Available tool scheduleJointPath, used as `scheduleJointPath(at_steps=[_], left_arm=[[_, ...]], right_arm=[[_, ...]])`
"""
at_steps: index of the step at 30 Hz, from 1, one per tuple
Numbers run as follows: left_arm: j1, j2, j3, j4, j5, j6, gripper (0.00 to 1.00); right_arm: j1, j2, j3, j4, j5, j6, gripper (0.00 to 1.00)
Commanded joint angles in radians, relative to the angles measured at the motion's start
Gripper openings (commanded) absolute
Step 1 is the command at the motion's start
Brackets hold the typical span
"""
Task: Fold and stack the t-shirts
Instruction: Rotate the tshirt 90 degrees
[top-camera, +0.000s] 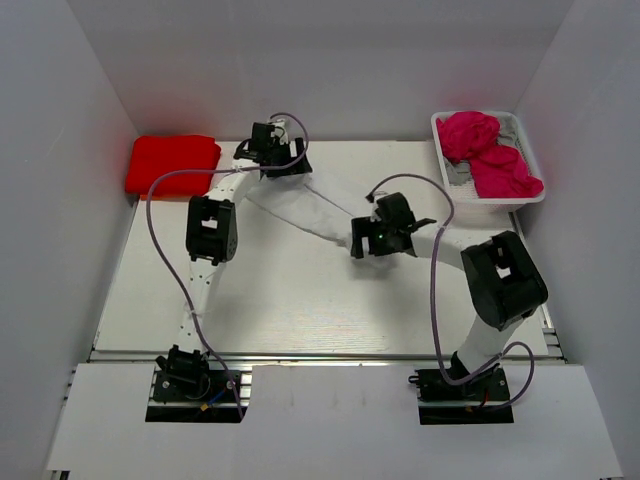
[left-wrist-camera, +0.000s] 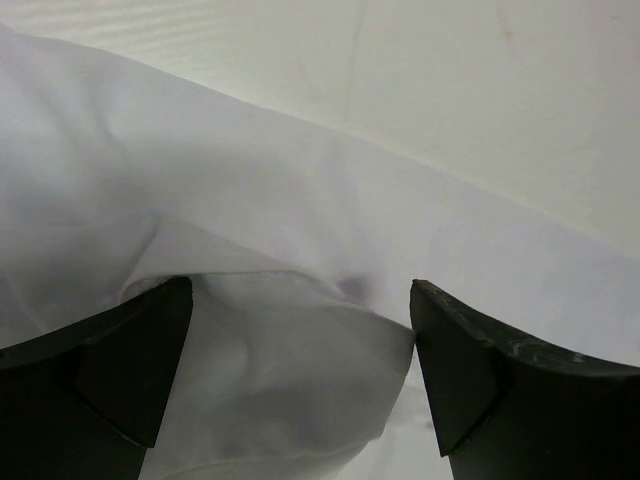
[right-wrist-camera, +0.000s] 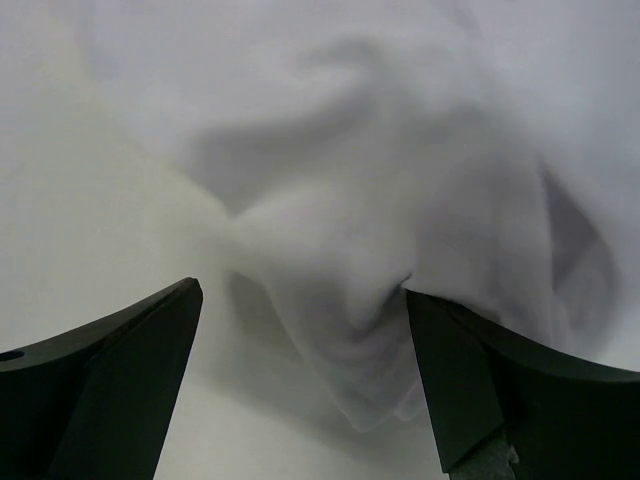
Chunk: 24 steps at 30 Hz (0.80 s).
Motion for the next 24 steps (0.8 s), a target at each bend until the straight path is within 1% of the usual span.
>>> scheduleJointPath(at_steps=[1,2,3,4,6,8,9,10,11,12,14,17,18,20,24], left_arm=[[-0.047,0.055,0.031,0.072,0.112,-0.047,1.0],[-0.064,0.065,0.031,0.09,0.124,-0.062,1.0],[-0.073,0.075,0.031,0.115,0.156,-0.076,1.0],[-0.092,0.094,0.031,0.153,0.167,-0.076,1.0],[-0.11,0.116,0.031,0.193,0.219,-0.115,1.0],[-0.138,0.145,0.031,0.256,0.241,-0.136,1.0],[-0.147,0.154,0.042,0.256,0.241,-0.136,1.0],[-0.156,0.154,0.051,0.268,0.231,-0.136,1.0],[-0.17,0.17,0.06,0.29,0.23,-0.136,1.0],[-0.17,0.17,0.06,0.317,0.261,-0.136,1.0],[-0.179,0.17,0.048,0.374,0.261,-0.136,1.0],[-0.192,0.179,0.06,0.4,0.261,-0.136,1.0],[-0.192,0.179,0.06,0.446,0.276,-0.136,1.0],[-0.201,0.19,0.06,0.486,0.292,-0.15,1.0],[-0.201,0.174,0.088,0.462,0.228,-0.147,1.0]], right_arm=[[0.136,0.002,-0.122,-0.065,-0.198,0.086,0.89],[0.184,-0.001,-0.138,-0.06,-0.216,0.103,0.89],[0.201,-0.008,-0.147,-0.04,-0.219,0.112,0.89],[0.268,-0.013,-0.153,-0.034,-0.233,0.118,0.89],[0.305,-0.019,-0.149,-0.019,-0.267,0.121,0.89],[0.38,-0.018,-0.135,0.006,-0.296,0.12,0.89],[0.397,-0.013,-0.118,0.01,-0.301,0.112,0.89],[0.442,-0.013,-0.113,0.009,-0.302,0.109,0.89],[0.451,-0.007,-0.109,0.013,-0.311,0.108,0.89],[0.463,-0.005,-0.103,0.015,-0.333,0.097,0.89],[0.497,-0.001,-0.097,0.029,-0.344,0.091,0.89],[0.535,-0.008,-0.078,0.03,-0.354,0.063,0.89],[0.543,-0.016,-0.071,0.033,-0.364,0.051,0.89],[0.575,-0.028,-0.061,0.024,-0.351,0.029,0.89],[0.591,-0.108,-0.026,-0.037,-0.276,0.008,0.89]])
